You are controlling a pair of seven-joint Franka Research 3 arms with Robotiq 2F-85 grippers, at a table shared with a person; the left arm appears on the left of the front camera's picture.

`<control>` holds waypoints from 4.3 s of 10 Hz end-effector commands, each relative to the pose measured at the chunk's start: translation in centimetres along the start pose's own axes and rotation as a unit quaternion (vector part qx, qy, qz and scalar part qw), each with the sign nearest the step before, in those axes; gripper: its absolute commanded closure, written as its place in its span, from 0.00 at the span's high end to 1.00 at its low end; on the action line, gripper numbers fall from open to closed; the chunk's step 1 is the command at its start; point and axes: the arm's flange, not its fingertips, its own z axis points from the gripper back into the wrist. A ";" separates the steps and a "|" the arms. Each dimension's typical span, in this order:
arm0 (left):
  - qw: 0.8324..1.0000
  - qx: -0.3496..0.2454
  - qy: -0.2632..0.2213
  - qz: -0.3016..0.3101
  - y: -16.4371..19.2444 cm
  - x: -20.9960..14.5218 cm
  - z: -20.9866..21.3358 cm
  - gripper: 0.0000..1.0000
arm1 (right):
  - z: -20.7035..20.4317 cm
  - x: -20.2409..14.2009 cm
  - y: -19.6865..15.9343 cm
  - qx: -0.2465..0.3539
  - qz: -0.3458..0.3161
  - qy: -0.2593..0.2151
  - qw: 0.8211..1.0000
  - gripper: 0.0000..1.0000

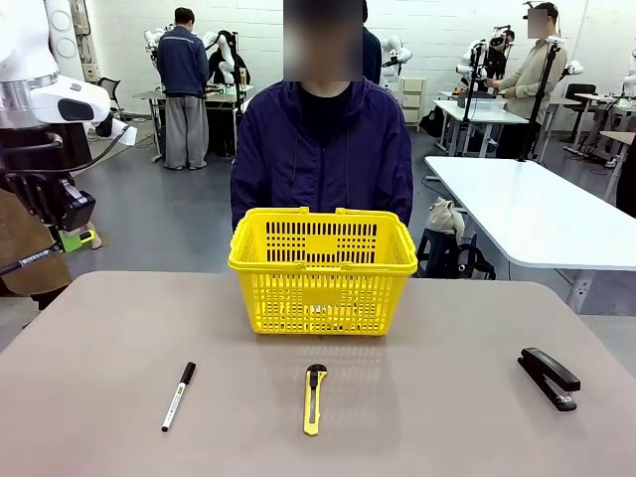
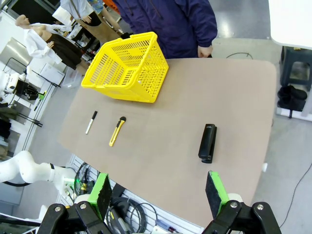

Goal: Place the items the person wants into the basket.
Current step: Pick up the item the person points to and place it in the Market Basket.

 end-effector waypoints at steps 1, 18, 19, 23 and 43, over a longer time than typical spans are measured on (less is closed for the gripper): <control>0.999 0.000 0.009 -0.035 -1.5 3.3 0.7 0.12 | -0.1 -0.1 0.0 0.011 0.005 -0.007 1.000 1.00; 0.953 -0.033 -0.102 -0.284 -15.9 30.0 -9.3 0.12 | -0.1 -0.1 0.0 0.011 0.005 -0.007 1.000 1.00; 0.957 -0.018 -0.096 -0.273 -15.8 30.3 -9.3 0.12 | -0.1 -0.1 0.0 0.011 0.005 -0.007 1.000 1.00; 0.957 -0.018 -0.096 -0.273 -15.8 30.3 -9.3 0.12 | -0.1 -0.1 0.0 0.011 0.005 -0.007 1.000 1.00; 0.935 -0.072 -0.064 -0.342 -17.9 37.2 -17.2 0.72 | -0.1 -0.1 0.0 0.011 0.005 -0.007 1.000 1.00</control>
